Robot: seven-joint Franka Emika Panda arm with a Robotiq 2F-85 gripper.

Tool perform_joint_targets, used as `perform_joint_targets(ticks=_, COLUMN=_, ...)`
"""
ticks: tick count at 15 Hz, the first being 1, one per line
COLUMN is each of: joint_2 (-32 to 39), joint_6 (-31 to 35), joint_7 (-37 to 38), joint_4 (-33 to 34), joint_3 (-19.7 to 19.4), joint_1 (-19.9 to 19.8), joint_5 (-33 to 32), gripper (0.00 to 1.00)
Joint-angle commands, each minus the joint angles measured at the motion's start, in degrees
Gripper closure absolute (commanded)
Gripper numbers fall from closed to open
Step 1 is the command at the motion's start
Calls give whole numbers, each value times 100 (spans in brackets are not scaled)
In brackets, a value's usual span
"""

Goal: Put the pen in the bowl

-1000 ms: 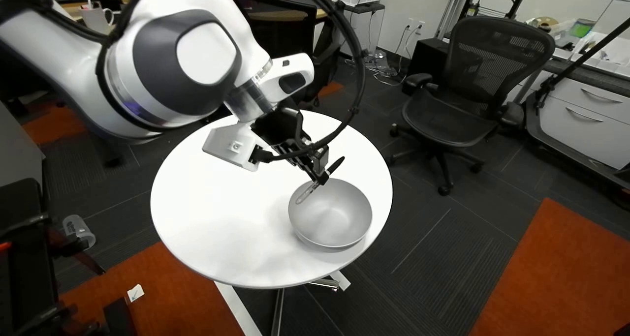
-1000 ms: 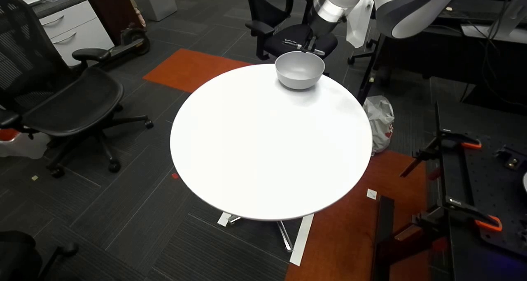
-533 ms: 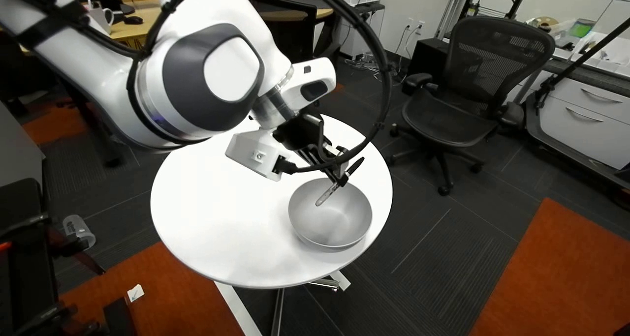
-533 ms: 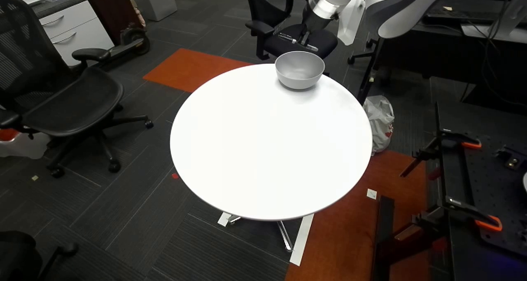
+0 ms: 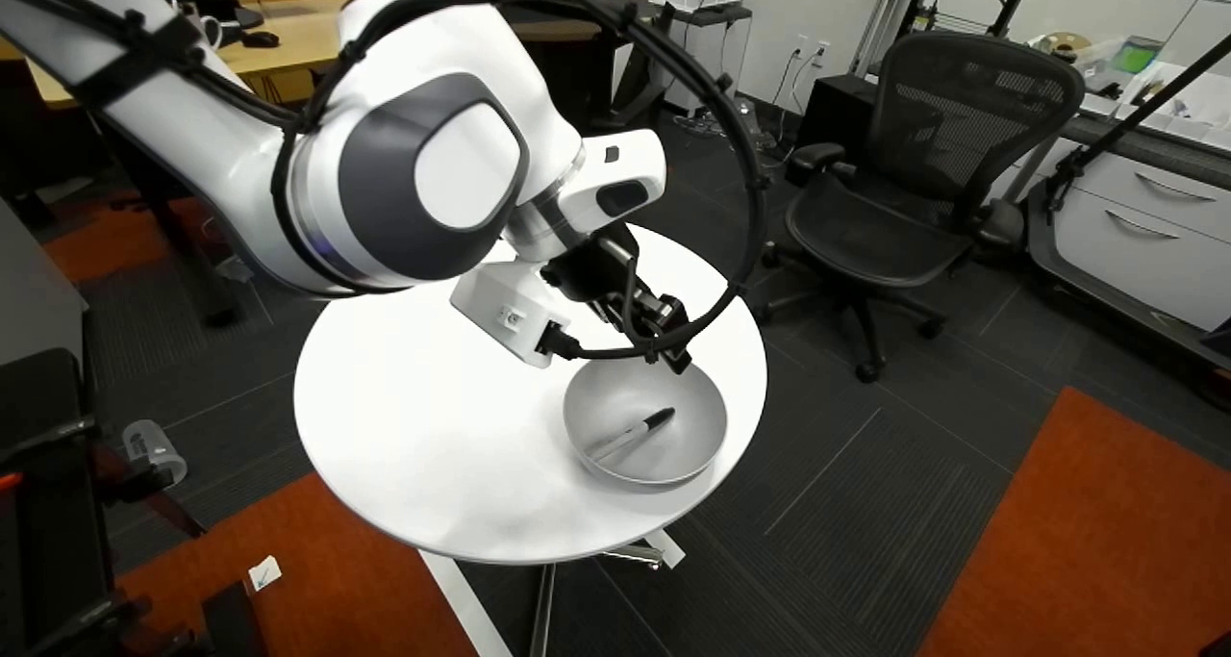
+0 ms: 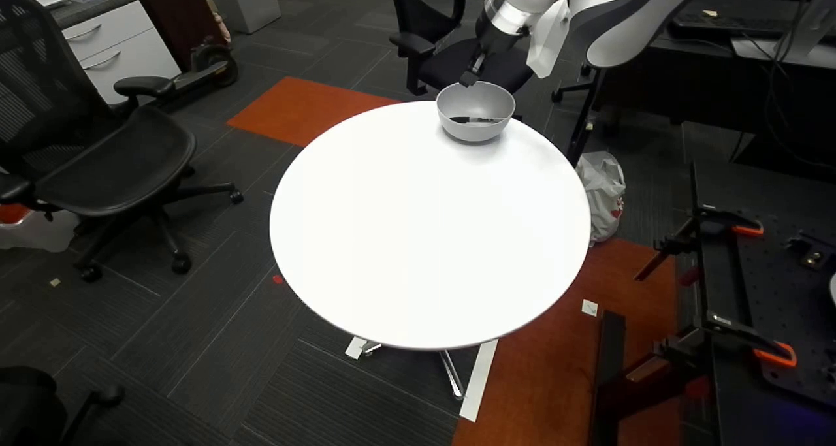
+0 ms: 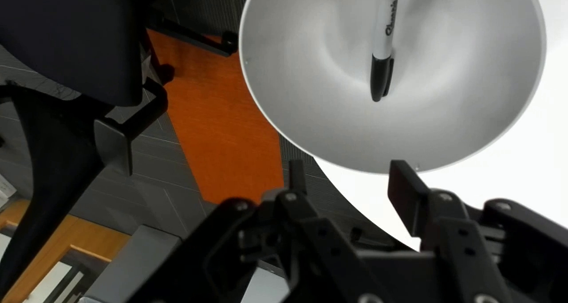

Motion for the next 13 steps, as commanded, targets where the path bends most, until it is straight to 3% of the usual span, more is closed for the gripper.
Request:
perform_joint_targets(ticks=1, joint_2=-88, joint_6=77, joint_7=-67, joint_4=8, joint_3=173, joint_1=-196, joint_5=76, gripper=16)
perform_joint_targets(ticks=3, joint_2=-103, joint_6=45, joint_7=-60, joint_4=11, joint_3=204, joint_1=-230, joint_5=69, gripper=2)
perform_joint_targets(ticks=4, joint_2=-104, joint_6=48, joint_7=-57, joint_4=13, joint_3=220, joint_1=-249, joint_5=67, gripper=0)
perform_joint_targets(ticks=13, joint_2=-5, joint_6=0, joint_7=0, joint_4=53, joint_3=202, joint_1=-229, joint_5=0, gripper=0)
